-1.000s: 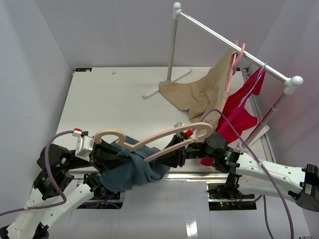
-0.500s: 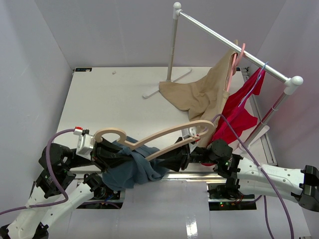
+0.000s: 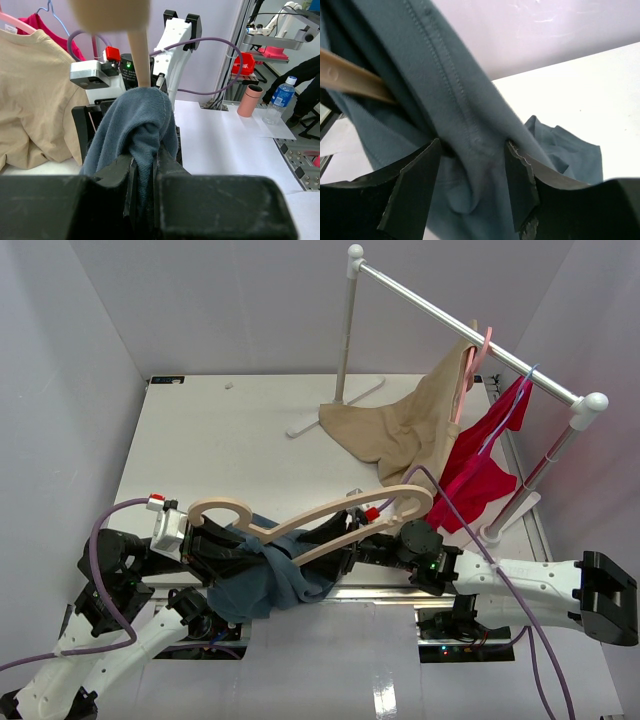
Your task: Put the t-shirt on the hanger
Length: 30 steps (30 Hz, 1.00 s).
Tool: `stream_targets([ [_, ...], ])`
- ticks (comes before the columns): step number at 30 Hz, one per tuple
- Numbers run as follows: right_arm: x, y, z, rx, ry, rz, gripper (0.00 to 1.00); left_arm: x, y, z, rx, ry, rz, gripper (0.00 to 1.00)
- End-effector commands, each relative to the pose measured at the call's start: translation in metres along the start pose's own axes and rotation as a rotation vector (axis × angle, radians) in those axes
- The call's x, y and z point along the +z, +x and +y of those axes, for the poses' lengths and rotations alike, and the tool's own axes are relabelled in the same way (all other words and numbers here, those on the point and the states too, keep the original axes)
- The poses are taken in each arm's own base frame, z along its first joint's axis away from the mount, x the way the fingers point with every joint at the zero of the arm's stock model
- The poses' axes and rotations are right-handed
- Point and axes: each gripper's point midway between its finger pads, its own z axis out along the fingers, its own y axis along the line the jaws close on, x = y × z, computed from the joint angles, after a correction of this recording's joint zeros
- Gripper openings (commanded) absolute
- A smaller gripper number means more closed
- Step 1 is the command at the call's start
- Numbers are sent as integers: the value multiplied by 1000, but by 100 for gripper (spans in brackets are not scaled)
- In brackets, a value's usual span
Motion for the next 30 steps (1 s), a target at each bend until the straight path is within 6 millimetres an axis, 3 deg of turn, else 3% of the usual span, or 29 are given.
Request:
stream_targets([
  [1,16,-36,-1,-53,13,-107,61,-1,-13,-7,37,23,-45,0],
  [9,33,-25,3,-39,-38,-82,66,0,-16,-7,44,27,-51,0],
  [13,38,-15,5,-28,-48,-67,61,0,-16,-5,59,14,-42,0],
  [14,39,-11,5,-26,-50,-58,57,1,-16,-3,56,9,-37,0],
  [15,40,-8,5,-25,-49,-52,45,1,-16,-3,56,7,-33,0],
  [16,40,-7,4,-26,-45,-48,24,1,-15,-3,57,8,-31,0],
  [17,40,-4,1,-25,-32,-39,11,0,-15,-3,59,8,-30,0],
  [18,39,1,-3,-25,-10,-25,8,0,-15,-3,61,4,-31,0],
  [19,35,-1,-5,-35,3,-25,8,-3,-16,-3,61,-10,-35,0],
  [21,23,8,-28,-42,138,9,8,-6,-15,-2,64,-33,-23,0],
  [26,-29,-31,-69,-92,418,-65,8,-18,-12,1,80,-106,15,0],
  [30,-60,-53,-84,-117,520,-112,8,-20,-9,-4,85,-88,26,0],
])
